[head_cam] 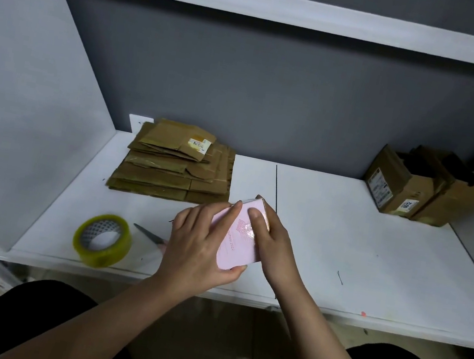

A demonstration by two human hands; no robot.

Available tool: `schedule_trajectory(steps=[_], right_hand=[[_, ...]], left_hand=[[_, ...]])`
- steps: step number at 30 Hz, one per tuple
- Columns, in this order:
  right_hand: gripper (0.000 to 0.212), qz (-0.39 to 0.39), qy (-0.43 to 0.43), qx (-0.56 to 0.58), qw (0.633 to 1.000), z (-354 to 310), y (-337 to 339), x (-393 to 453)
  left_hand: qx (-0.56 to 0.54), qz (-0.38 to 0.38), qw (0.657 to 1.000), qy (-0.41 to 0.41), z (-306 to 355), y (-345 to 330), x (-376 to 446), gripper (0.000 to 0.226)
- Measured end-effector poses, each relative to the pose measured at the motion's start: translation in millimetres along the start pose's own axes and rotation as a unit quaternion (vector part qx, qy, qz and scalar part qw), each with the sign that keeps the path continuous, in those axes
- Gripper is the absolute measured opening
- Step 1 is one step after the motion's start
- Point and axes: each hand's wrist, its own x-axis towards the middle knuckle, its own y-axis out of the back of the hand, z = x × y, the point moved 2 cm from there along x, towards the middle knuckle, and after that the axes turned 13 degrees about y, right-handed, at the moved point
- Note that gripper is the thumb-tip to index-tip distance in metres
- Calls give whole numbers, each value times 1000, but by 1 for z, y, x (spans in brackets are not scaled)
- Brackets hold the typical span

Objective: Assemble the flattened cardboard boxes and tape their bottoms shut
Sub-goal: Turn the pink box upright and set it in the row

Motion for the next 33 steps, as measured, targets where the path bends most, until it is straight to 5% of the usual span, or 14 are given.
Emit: schedule_trajectory(steps=[6,10,15,24,30,33], right_hand=[[77,-96,28,-19,995,0,9,-4],[55,-55,26,91,994,-5,14,-11],[53,23,38,74,996,-2,4,-16],[55,-110,-92,96,985,-8,11,-2],[67,-84,-174,107,975,1,17,10],[60,14,-129,34,991,16,15,16]], left_hand=[[-23,1,1000,12,-3,3,1,93],[-44,-10,998,36,0,6,2,96],[-49,-21,998,25,1,6,4,95],[-56,-9,998,-4,-4,11,3,92],[-88,-4,994,-66,-3,17,0,88],[-58,-48,995,-64,-9,14,-1,92]])
